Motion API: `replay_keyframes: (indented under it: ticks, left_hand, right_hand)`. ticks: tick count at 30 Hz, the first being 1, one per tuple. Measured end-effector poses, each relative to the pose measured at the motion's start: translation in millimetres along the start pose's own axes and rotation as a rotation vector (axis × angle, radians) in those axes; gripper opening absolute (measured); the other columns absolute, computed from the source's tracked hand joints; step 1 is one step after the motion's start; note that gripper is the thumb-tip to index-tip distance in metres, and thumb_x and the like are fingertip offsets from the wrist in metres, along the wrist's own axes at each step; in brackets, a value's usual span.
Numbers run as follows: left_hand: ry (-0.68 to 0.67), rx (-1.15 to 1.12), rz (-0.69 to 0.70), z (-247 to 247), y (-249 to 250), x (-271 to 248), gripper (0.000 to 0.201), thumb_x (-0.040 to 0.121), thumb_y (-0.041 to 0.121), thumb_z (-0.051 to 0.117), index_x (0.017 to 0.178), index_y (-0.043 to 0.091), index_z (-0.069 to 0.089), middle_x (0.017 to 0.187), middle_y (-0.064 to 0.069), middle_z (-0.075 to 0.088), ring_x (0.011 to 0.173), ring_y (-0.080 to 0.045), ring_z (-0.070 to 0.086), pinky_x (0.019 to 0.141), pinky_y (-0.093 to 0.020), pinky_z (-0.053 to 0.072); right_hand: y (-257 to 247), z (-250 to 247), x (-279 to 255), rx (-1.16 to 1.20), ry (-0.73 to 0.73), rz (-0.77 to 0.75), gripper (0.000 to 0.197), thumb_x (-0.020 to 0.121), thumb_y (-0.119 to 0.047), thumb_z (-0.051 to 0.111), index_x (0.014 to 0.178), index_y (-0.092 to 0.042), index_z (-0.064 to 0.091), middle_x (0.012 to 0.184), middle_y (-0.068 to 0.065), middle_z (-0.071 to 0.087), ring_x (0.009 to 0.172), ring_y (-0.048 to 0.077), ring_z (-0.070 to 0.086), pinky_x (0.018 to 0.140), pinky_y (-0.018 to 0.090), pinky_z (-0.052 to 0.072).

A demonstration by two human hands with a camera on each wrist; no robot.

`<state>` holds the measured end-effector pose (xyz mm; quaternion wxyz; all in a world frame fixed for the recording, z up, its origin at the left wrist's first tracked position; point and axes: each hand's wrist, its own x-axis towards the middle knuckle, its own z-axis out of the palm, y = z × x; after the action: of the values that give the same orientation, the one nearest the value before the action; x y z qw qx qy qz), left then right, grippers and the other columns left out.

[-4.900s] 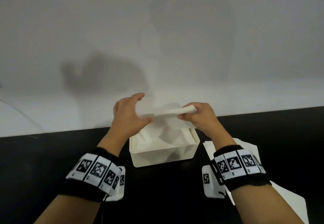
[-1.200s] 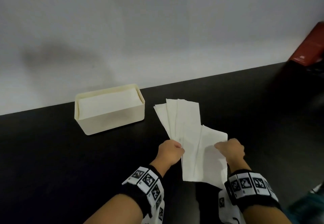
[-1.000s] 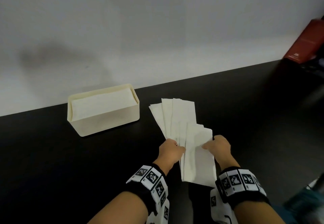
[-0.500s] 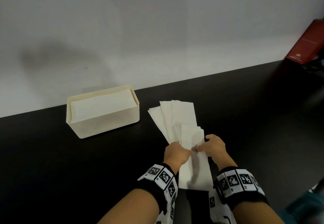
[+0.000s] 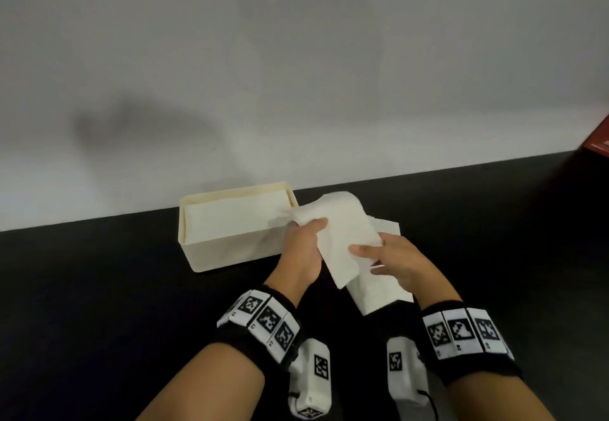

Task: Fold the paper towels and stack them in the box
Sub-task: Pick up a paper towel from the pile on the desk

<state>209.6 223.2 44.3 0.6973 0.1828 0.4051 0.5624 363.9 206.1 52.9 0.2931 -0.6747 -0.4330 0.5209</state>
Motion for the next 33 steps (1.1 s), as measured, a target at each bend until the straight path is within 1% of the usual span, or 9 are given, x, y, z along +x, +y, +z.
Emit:
replay_keyframes:
  ticks: [4,8,13,15,19,21,26,30,33]
  left_hand:
    - [0.016,-0.137,0.122,-25,57,-1,0.035,0.084,-0.011,0.054,0.117,0.002,0.052,0.1,-0.01,0.064,0.088,-0.025,0.063,0.065,-0.036,0.058]
    - [0.017,-0.143,0.301,-64,114,-4,0.035,0.082,-0.007,0.061,0.114,0.005,0.058,0.106,-0.01,0.067,0.097,-0.026,0.065,0.081,-0.037,0.057]
    - [0.188,0.331,0.383,-109,160,3,0.029,0.079,-0.008,0.066,0.094,0.016,0.06,0.095,-0.007,0.068,0.085,-0.024,0.066,0.081,-0.041,0.055]
    - [0.202,0.516,0.401,-118,164,4,0.027,0.078,-0.009,0.066,0.089,0.015,0.06,0.096,-0.008,0.068,0.083,-0.021,0.066,0.079,-0.038,0.055]
    - [0.222,0.686,0.399,-131,157,13,0.033,0.079,-0.008,0.066,0.107,0.007,0.061,0.101,-0.007,0.066,0.092,-0.024,0.064,0.082,-0.037,0.054]
    - [0.238,0.718,0.394,-137,153,19,0.033,0.079,-0.008,0.065,0.105,0.011,0.06,0.101,-0.006,0.064,0.096,-0.025,0.063,0.084,-0.038,0.053]
    - [0.218,0.801,0.374,-143,142,29,0.044,0.076,-0.001,0.07,0.106,0.024,0.051,0.104,-0.001,0.055,0.099,-0.022,0.056,0.082,-0.036,0.053]
    - [0.189,0.703,0.388,-139,138,28,0.056,0.075,0.002,0.075,0.116,0.027,0.047,0.102,0.007,0.056,0.094,-0.014,0.057,0.079,-0.027,0.052]
    - [0.155,0.715,0.41,-134,135,26,0.058,0.074,0.004,0.076,0.118,0.028,0.047,0.104,0.011,0.057,0.094,-0.009,0.056,0.075,-0.02,0.049]
  right_hand:
    - [-35,39,11,0.276,-0.048,-0.109,0.022,0.076,-0.003,0.074,0.093,-0.012,0.064,0.104,0.009,0.069,0.099,0.028,0.063,0.095,0.044,0.051]
    - [-67,64,25,0.324,-0.001,-0.173,0.024,0.072,0.002,0.075,0.088,-0.01,0.062,0.098,0.01,0.068,0.096,0.029,0.065,0.091,0.043,0.053]
    - [-99,82,42,0.462,0.051,-0.305,0.021,0.075,0.001,0.072,0.086,-0.015,0.063,0.096,0.004,0.067,0.099,0.026,0.062,0.091,0.04,0.052]
    - [-108,91,49,0.452,0.052,-0.334,0.022,0.076,0.001,0.071,0.086,-0.017,0.064,0.094,0.002,0.067,0.097,0.024,0.062,0.087,0.037,0.052]
    - [-108,105,58,0.43,0.052,-0.329,0.02,0.078,0.002,0.068,0.084,-0.017,0.063,0.089,0.001,0.066,0.086,0.019,0.061,0.071,0.027,0.052]
    - [-99,110,63,0.421,0.041,-0.311,0.02,0.078,0.003,0.068,0.084,-0.016,0.062,0.088,0.002,0.066,0.084,0.021,0.061,0.066,0.028,0.051]
    - [-83,119,71,0.335,0.012,-0.333,0.03,0.075,0.003,0.071,0.096,-0.017,0.064,0.093,0.002,0.064,0.09,0.022,0.059,0.081,0.035,0.051]
    - [-84,118,75,0.497,-0.006,-0.346,0.027,0.079,-0.008,0.07,0.099,-0.024,0.065,0.104,0.004,0.059,0.091,0.021,0.056,0.073,0.03,0.049]
    - [-86,123,74,0.493,-0.04,-0.355,0.022,0.079,-0.013,0.07,0.094,-0.028,0.065,0.102,0.003,0.061,0.093,0.023,0.058,0.078,0.036,0.05]
